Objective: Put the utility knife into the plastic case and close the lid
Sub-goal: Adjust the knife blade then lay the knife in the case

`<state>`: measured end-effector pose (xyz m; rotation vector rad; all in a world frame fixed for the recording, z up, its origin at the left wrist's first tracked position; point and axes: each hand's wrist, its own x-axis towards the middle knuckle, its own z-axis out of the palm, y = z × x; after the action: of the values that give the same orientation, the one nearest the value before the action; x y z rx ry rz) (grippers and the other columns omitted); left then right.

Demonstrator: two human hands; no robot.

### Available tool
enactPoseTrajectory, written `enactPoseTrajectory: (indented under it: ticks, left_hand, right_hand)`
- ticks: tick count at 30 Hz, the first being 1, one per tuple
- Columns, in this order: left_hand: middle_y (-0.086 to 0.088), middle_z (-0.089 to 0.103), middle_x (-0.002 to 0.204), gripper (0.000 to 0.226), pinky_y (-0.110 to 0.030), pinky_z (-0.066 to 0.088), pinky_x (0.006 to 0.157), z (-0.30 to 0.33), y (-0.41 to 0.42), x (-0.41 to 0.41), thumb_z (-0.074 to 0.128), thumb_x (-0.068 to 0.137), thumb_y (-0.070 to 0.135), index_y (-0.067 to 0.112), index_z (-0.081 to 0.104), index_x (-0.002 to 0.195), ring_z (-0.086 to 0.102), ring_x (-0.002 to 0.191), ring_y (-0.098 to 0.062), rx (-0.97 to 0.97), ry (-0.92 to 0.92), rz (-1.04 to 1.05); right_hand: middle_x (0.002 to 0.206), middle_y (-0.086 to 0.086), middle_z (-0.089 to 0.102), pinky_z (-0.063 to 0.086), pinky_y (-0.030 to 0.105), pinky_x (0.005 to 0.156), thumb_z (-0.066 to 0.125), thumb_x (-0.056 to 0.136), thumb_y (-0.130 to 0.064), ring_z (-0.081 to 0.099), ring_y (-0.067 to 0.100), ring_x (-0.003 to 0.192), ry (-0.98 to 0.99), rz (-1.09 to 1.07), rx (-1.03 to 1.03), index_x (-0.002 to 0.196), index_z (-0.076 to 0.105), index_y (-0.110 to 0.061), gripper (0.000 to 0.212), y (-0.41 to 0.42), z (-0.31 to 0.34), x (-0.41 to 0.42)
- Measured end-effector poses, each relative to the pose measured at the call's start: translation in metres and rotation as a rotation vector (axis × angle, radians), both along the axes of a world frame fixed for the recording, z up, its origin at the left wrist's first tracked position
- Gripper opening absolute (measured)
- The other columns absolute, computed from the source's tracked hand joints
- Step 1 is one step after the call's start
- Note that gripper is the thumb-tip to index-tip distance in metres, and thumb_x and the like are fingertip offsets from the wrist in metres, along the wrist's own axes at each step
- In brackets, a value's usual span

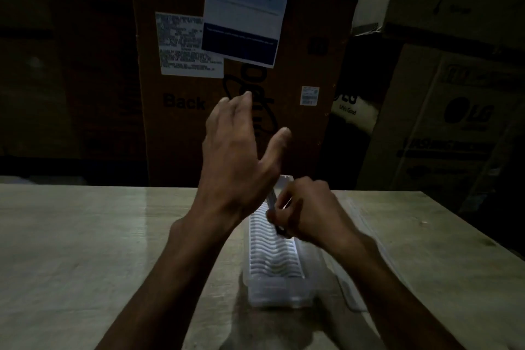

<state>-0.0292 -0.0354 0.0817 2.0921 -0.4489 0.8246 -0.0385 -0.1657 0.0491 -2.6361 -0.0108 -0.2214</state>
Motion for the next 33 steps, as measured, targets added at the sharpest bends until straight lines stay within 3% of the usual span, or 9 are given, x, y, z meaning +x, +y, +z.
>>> enactPoseTrajectory:
  ticks: [2,6,10,14,17,23,27,31,33]
  left_hand:
    - [-0.003,0.019,0.165,0.081,-0.045,0.015,0.125,-0.001,0.0,0.002,0.041,0.088,0.058,0.017,0.019,0.154,0.001,0.154,-0.016,0.064,-0.042,-0.005]
    - [-0.001,0.015,0.166,0.08,-0.048,0.01,0.126,-0.002,0.003,0.005,0.037,0.091,0.059,0.015,0.019,0.155,-0.006,0.154,-0.015,0.131,-0.111,0.018]
    - [-0.003,0.016,0.166,0.077,-0.046,0.009,0.126,-0.002,0.008,0.007,0.033,0.093,0.058,0.014,0.02,0.155,-0.004,0.154,-0.017,0.124,-0.087,0.067]
    - [-0.007,0.022,0.165,0.079,-0.048,0.014,0.125,-0.004,0.013,0.01,0.028,0.09,0.06,0.012,0.024,0.153,0.003,0.155,-0.02,0.093,-0.056,0.098]
    - [-0.007,0.022,0.164,0.076,-0.048,0.015,0.125,-0.005,0.013,0.011,0.032,0.091,0.057,0.012,0.024,0.153,0.004,0.154,-0.02,0.079,-0.03,0.089]
    - [-0.006,0.026,0.163,0.073,-0.046,0.017,0.125,-0.005,0.011,0.011,0.037,0.091,0.054,0.013,0.028,0.152,0.008,0.154,-0.019,0.061,0.008,0.06]
    - [-0.006,0.029,0.161,0.065,-0.046,0.019,0.124,-0.005,0.01,0.011,0.046,0.096,0.046,0.014,0.03,0.151,0.01,0.153,-0.019,0.045,0.029,0.04]
    - [-0.005,0.031,0.16,0.065,-0.046,0.02,0.123,-0.005,0.01,0.011,0.048,0.096,0.045,0.014,0.031,0.15,0.011,0.152,-0.019,0.041,0.029,0.023]
    - [-0.005,0.03,0.16,0.065,-0.045,0.021,0.123,-0.006,0.011,0.012,0.048,0.095,0.044,0.014,0.031,0.151,0.011,0.152,-0.019,0.036,0.035,0.013]
  right_hand:
    - [0.084,0.005,0.075,0.061,0.032,0.072,0.074,0.084,-0.03,0.073,0.016,0.073,0.042,-0.037,-0.036,0.093,0.072,-0.012,0.021,0.004,-0.014,0.009]
    - [0.096,0.008,0.073,0.049,0.027,0.066,0.074,0.084,-0.031,0.068,0.021,0.083,0.102,-0.081,-0.109,0.102,0.068,-0.011,0.027,0.006,-0.03,0.018]
    - [0.084,0.003,0.061,0.035,0.021,0.052,0.073,0.085,-0.031,0.052,0.015,0.066,0.103,-0.071,-0.201,0.095,0.066,-0.013,0.022,0.011,-0.034,0.015]
    - [0.078,-0.001,0.048,0.028,0.021,0.05,0.071,0.086,-0.032,0.042,0.012,0.063,0.091,-0.058,-0.239,0.101,0.062,-0.014,0.025,0.014,-0.036,0.011]
    - [0.085,0.002,0.054,0.036,0.024,0.057,0.071,0.085,-0.031,0.047,0.017,0.07,0.093,-0.061,-0.26,0.093,0.057,-0.017,0.021,0.015,-0.037,0.011]
    - [0.115,0.01,0.065,0.046,0.03,0.074,0.067,0.089,-0.027,0.061,0.026,0.093,0.12,-0.058,-0.27,0.118,0.059,-0.012,0.034,0.016,-0.044,0.011]
    - [0.122,0.01,0.064,0.051,0.033,0.083,0.066,0.091,-0.031,0.063,0.027,0.105,0.135,-0.049,-0.29,0.124,0.056,-0.012,0.04,0.015,-0.047,0.013]
    - [0.092,0.004,0.064,0.043,0.023,0.064,0.065,0.09,-0.044,0.058,0.013,0.075,0.106,-0.029,-0.218,0.107,0.066,-0.014,0.034,0.014,-0.033,0.011]
    - [0.076,0.0,0.066,0.047,0.025,0.059,0.063,0.091,-0.044,0.061,0.01,0.065,-0.01,-0.053,-0.133,0.091,0.071,-0.018,0.027,0.004,-0.012,0.007]
